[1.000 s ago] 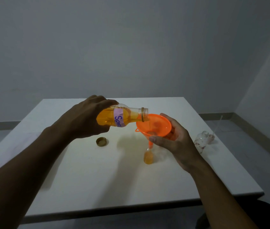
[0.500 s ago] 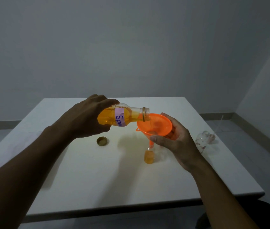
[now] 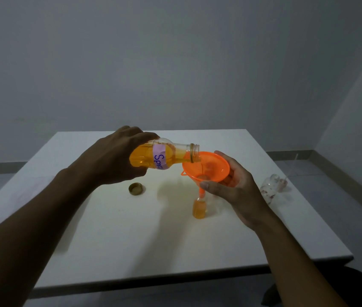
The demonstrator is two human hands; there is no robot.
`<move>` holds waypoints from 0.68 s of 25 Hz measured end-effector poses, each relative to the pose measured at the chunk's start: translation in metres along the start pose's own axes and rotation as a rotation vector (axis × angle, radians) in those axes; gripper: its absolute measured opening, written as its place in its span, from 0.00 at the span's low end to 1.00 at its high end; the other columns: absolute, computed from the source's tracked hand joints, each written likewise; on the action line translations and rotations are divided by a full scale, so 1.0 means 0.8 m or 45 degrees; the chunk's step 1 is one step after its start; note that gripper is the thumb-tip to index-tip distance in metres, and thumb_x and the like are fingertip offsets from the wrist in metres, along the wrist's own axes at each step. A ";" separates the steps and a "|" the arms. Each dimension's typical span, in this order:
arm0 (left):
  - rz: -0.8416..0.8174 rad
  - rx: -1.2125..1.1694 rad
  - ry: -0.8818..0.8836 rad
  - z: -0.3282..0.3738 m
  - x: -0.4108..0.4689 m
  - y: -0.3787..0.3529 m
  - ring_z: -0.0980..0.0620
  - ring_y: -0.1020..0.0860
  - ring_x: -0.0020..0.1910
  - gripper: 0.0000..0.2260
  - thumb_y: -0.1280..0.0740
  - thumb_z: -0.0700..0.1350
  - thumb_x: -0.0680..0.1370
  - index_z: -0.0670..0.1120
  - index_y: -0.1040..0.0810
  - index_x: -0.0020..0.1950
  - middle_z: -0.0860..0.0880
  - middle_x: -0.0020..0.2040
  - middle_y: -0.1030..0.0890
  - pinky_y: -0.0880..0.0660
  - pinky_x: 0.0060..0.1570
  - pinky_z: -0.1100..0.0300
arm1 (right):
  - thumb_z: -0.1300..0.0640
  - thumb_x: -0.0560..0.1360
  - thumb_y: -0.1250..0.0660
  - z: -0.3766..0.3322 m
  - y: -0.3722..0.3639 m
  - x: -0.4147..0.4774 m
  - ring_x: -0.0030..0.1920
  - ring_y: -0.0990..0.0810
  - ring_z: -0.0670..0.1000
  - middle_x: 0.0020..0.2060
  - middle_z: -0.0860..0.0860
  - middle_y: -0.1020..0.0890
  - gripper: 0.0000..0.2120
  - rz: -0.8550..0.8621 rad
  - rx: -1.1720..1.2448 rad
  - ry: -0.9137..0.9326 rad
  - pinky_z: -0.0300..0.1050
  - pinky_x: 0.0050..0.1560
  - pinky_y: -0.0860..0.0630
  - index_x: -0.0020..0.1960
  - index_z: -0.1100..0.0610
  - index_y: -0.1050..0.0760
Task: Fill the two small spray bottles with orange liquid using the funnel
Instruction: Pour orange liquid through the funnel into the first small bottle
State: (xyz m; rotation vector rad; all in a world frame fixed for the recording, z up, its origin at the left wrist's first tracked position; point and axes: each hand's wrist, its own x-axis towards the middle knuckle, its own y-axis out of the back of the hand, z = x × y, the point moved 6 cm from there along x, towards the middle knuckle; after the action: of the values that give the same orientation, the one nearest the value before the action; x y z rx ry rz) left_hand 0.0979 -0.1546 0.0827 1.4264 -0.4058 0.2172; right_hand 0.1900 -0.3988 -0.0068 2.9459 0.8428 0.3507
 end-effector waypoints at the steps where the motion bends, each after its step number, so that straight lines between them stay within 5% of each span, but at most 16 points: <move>1: 0.002 0.000 0.002 0.000 0.000 0.000 0.48 0.27 0.57 0.34 0.23 0.48 0.66 0.53 0.31 0.69 0.48 0.59 0.23 0.24 0.46 0.52 | 0.42 0.59 0.18 0.000 0.000 0.000 0.65 0.22 0.53 0.66 0.48 0.22 0.46 0.001 -0.003 0.000 0.60 0.63 0.21 0.74 0.45 0.32; 17: -0.001 -0.007 0.002 0.002 0.001 0.001 0.49 0.27 0.57 0.34 0.24 0.47 0.66 0.55 0.32 0.69 0.49 0.59 0.23 0.23 0.46 0.51 | 0.42 0.59 0.19 -0.003 0.002 -0.001 0.65 0.22 0.53 0.66 0.48 0.22 0.47 0.004 -0.015 -0.003 0.60 0.62 0.20 0.74 0.46 0.32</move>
State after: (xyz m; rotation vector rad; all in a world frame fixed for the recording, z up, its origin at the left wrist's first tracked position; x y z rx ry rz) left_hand 0.0979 -0.1560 0.0839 1.4208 -0.4046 0.2164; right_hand 0.1894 -0.4005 -0.0049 2.9364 0.8325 0.3508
